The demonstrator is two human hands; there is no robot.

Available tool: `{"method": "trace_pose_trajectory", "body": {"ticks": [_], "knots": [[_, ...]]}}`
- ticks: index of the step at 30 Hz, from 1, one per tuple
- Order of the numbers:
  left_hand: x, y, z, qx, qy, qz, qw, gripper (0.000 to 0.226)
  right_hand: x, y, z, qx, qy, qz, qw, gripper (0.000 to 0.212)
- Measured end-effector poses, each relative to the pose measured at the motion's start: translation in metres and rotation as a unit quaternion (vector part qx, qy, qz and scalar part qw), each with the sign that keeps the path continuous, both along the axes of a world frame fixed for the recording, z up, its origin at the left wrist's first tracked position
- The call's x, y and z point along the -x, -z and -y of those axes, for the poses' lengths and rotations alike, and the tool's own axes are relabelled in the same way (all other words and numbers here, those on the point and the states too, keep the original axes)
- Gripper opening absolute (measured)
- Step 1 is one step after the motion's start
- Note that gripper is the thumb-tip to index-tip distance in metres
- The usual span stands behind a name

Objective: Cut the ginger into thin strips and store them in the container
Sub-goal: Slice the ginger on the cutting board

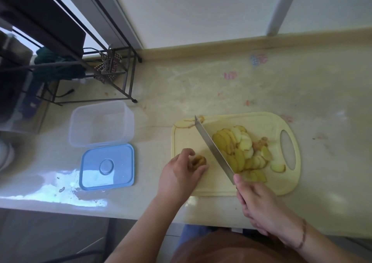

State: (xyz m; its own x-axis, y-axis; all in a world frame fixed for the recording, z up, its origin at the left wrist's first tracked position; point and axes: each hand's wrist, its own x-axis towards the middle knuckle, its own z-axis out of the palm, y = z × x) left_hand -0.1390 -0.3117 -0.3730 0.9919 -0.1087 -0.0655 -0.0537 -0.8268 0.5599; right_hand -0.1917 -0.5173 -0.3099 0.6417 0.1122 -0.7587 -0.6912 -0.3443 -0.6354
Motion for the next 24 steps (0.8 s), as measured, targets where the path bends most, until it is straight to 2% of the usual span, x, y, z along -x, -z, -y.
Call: {"method": "trace_pose_trajectory", "body": {"ticks": [3, 7, 10, 14, 18, 24], "knots": [[0.001, 0.001, 0.002, 0.023, 0.000, 0.011, 1.000, 0.024, 0.000, 0.001, -0.001, 0.035, -0.024, 0.033, 0.999, 0.064], [-0.002, 0.007, 0.005, 0.025, 0.029, 0.061, 0.997, 0.019, 0.004, 0.005, -0.009, 0.105, -0.061, 0.093, 0.988, 0.069], [-0.003, 0.012, 0.005, 0.046, 0.053, 0.076, 0.995, 0.022, 0.009, 0.007, -0.016, 0.117, -0.081, 0.123, 0.982, 0.073], [0.005, 0.016, 0.005, 0.056, 0.054, 0.119, 0.990, 0.014, 0.017, 0.003, -0.015, 0.137, -0.073, 0.127, 0.980, 0.070], [0.008, 0.019, 0.004, 0.091, 0.053, 0.130, 0.986, 0.017, 0.019, -0.005, -0.017, 0.136, -0.092, 0.108, 0.980, 0.067], [0.007, 0.017, 0.004, 0.088, 0.040, 0.131, 0.987, 0.018, 0.018, -0.004, -0.018, 0.149, -0.098, 0.129, 0.975, 0.084]]}}
